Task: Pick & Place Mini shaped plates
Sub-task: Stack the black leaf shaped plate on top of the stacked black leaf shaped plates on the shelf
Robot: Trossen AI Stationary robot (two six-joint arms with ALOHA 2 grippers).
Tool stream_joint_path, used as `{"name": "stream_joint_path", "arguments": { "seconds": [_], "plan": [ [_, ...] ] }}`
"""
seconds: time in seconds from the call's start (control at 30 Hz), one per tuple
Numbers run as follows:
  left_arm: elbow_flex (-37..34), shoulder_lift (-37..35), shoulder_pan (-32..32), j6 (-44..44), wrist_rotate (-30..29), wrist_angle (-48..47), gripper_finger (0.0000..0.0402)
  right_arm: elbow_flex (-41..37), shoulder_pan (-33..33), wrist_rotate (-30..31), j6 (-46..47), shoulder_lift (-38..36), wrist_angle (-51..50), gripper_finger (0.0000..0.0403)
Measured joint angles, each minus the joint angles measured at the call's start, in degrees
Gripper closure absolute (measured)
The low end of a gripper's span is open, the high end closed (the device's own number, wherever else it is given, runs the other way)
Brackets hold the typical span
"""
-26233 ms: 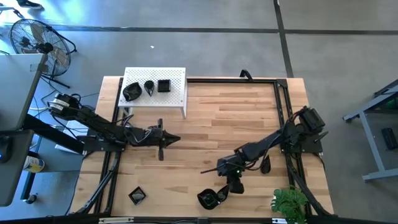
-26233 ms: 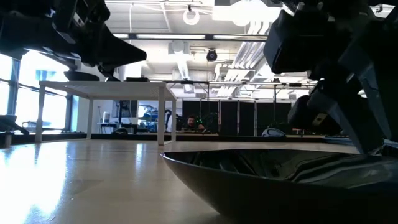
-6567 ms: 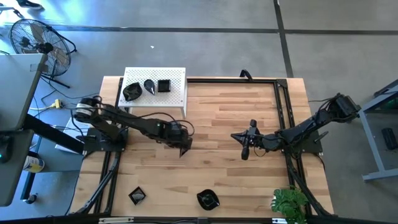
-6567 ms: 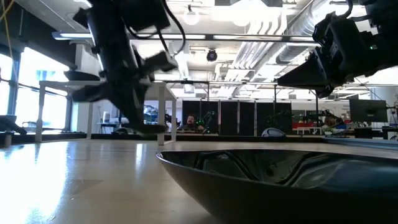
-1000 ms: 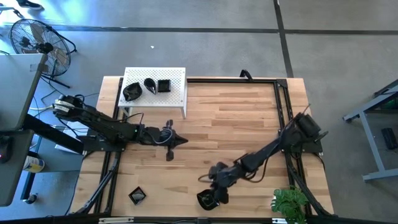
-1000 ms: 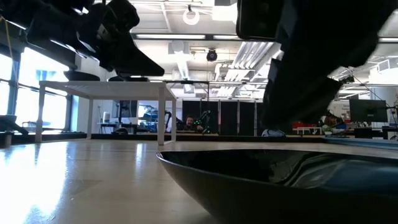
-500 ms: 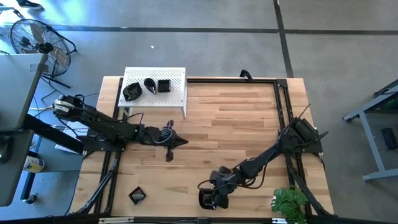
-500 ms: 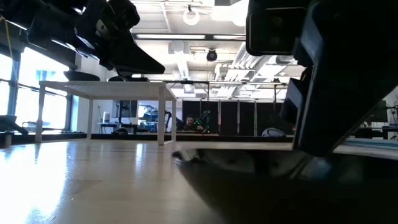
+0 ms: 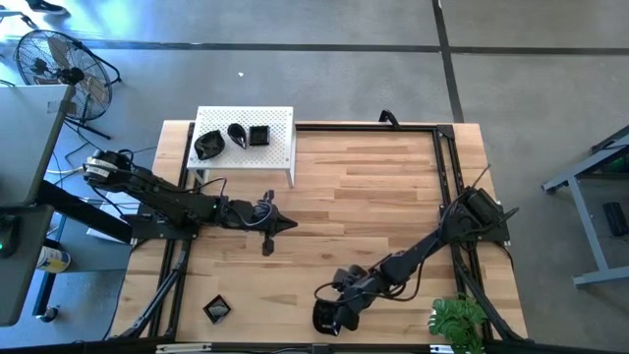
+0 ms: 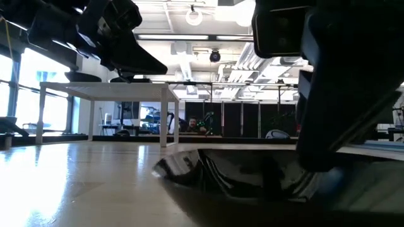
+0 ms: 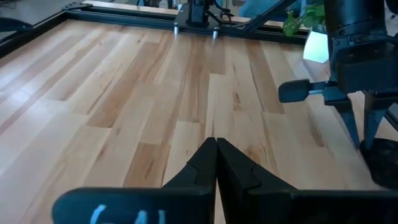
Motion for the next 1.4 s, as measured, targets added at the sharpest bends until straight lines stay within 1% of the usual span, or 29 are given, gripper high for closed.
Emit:
{"name": "stream_joint_path", "arguments": {
  "seconds": [0.07,0.13,0.43,0.67,0.83,0.9,0.97,1.07,1.2,1.27,1.4],
  "plan": [
    [0.00,0.00,0.00,-0.41,-0.02,0.00,0.0401,0.00,0.19,0.02,0.75,0.00,0.02,0.0391],
    [0.00,0.00,0.00,-0.68,0.02,-0.02,0.0402,0.00,0.34,-0.08,1.17,0.00,0.01,0.0399],
    [0.00,0.00,0.00,-1.90,0.24,-0.09,0.0402,0.00,0.40,-0.03,4.57,-0.07,0.42,0.0401],
    [0.02,0.00,-0.33,-1.78,0.22,-0.13,0.0402,-0.04,-0.46,2.38,8.12,-1.48,-0.22,0.0402],
    [0.04,0.00,-3.74,0.90,-3.63,-0.13,0.0402,-0.01,-1.38,4.96,6.68,-5.26,-4.48,0.0403],
    [0.04,0.00,-5.41,1.50,-5.12,-0.11,0.0402,-0.02,-1.59,4.80,5.51,-6.25,-6.91,0.0401],
    [0.04,0.00,-6.68,1.64,-6.07,-0.20,0.0402,-0.02,-1.63,2.63,5.20,-6.34,-6.74,0.0394],
    [0.04,0.00,-8.00,1.62,-6.23,-0.15,0.0402,-0.02,-1.61,-0.65,5.05,-5.60,-5.85,0.0369],
    [0.04,0.00,-8.60,2.32,-6.73,0.21,0.0402,-0.04,-1.59,-1.30,4.38,-4.98,-5.99,0.0324],
    [0.04,0.00,-8.58,2.40,-7.09,0.44,0.0402,-0.04,-1.61,-2.29,3.70,-4.34,-4.86,0.0308],
    [0.04,0.00,-8.50,2.40,-7.48,0.44,0.0402,-0.04,-1.60,-5.11,3.53,-1.82,-0.74,0.0299]
  ]
}}
